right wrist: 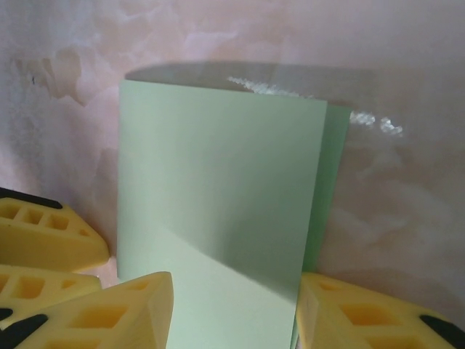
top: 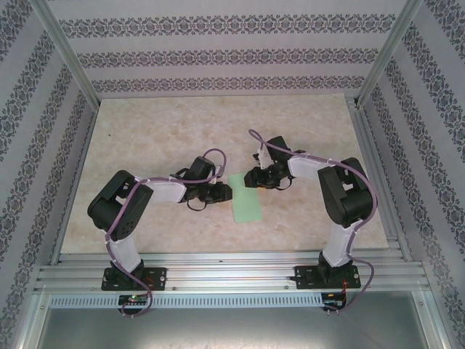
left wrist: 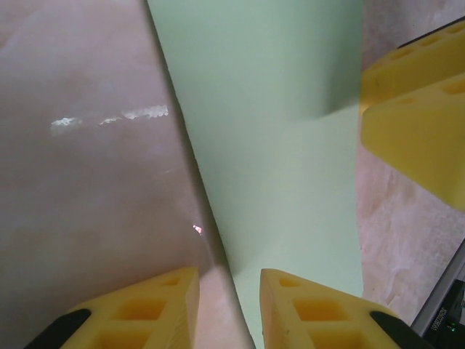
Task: Fold a paper plane with a square sheet of paper (fold left side to right side)
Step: Fold the triangle a second time at the center of the table.
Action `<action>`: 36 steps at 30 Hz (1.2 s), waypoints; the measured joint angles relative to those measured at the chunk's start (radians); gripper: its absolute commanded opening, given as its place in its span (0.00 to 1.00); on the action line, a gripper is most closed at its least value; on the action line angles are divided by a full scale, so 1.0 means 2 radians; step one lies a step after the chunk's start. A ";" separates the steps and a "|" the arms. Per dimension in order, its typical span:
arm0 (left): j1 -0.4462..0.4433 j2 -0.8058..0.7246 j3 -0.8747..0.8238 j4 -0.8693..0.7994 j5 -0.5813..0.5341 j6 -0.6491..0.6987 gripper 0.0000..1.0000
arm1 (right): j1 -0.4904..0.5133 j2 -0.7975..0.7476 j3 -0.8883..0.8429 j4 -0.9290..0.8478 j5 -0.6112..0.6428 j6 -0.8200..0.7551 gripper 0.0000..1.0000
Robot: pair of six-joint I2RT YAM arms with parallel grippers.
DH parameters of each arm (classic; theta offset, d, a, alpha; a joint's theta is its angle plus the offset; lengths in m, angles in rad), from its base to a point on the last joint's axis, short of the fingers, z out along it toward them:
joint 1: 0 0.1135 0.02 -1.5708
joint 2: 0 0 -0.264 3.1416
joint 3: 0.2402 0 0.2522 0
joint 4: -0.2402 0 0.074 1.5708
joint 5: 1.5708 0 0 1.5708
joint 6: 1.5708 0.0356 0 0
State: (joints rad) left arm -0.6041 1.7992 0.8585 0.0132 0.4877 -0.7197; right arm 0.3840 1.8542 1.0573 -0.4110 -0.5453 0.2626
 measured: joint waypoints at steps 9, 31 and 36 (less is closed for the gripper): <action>0.000 0.000 0.000 -0.002 0.000 0.004 0.29 | 0.000 -0.039 -0.041 0.010 -0.016 0.016 0.34; -0.046 -0.129 -0.015 -0.032 -0.072 0.119 0.44 | 0.000 -0.108 -0.118 0.034 -0.049 0.148 0.09; -0.110 -0.167 -0.015 -0.047 -0.105 0.173 0.50 | 0.000 -0.114 -0.116 0.025 -0.054 0.182 0.07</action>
State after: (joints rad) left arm -0.8234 1.4654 0.8291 -0.0811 0.2783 -0.3737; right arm 0.3847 1.6257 0.8257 -0.3614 -0.6533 0.6266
